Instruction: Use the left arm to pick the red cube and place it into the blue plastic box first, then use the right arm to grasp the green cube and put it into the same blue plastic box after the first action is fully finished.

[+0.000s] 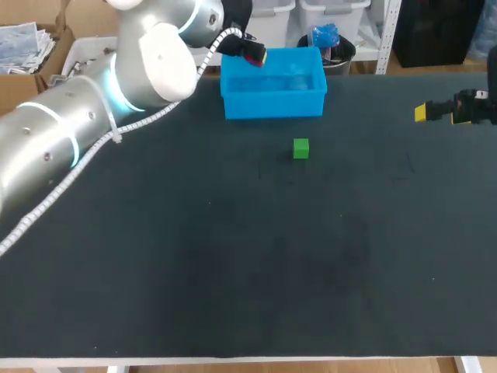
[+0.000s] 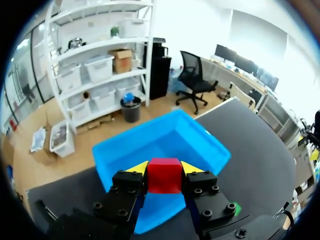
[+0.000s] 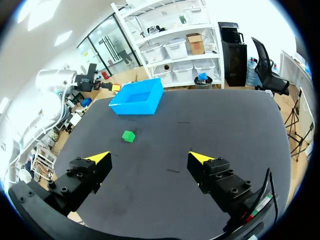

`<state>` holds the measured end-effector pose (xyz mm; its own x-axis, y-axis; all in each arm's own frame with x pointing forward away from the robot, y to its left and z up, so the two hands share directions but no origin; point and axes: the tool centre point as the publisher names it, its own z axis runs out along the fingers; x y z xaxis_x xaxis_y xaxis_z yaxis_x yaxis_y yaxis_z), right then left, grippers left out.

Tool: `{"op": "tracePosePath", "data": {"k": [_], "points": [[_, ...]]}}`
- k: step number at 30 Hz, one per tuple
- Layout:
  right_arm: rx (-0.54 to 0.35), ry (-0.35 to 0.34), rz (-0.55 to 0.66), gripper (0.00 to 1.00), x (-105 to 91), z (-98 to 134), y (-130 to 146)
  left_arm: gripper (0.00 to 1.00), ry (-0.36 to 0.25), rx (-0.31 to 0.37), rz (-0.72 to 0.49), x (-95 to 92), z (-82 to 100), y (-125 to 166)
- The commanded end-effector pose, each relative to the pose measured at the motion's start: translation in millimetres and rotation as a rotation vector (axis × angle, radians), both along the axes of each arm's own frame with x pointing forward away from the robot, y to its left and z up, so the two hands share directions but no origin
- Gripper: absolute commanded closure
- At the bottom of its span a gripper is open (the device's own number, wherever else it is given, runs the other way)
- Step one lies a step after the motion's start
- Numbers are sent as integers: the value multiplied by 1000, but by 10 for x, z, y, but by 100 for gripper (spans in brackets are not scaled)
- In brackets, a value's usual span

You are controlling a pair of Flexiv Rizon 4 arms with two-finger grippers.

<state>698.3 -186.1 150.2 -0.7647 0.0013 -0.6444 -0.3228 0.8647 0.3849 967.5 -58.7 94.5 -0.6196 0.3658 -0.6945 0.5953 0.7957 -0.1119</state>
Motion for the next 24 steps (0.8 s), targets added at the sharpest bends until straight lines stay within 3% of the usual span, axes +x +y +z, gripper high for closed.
{"op": "tracePosePath", "data": {"k": [1, 16, 23, 24], "points": [[-3, 1, -1, 0, 4, 0, 6, 100, 27, 2, -8, 249, -186, -92], [-3, 1, -1, 0, 4, 0, 6, 100, 99, 38, 6, 277, -549, -72], [-3, 1, -1, 0, 4, 0, 6, 100, 122, 52, -3, 252, -598, -74], [-3, 1, -1, 0, 4, 0, 6, 76, 122, 52, -5, 243, -593, -73]]}}
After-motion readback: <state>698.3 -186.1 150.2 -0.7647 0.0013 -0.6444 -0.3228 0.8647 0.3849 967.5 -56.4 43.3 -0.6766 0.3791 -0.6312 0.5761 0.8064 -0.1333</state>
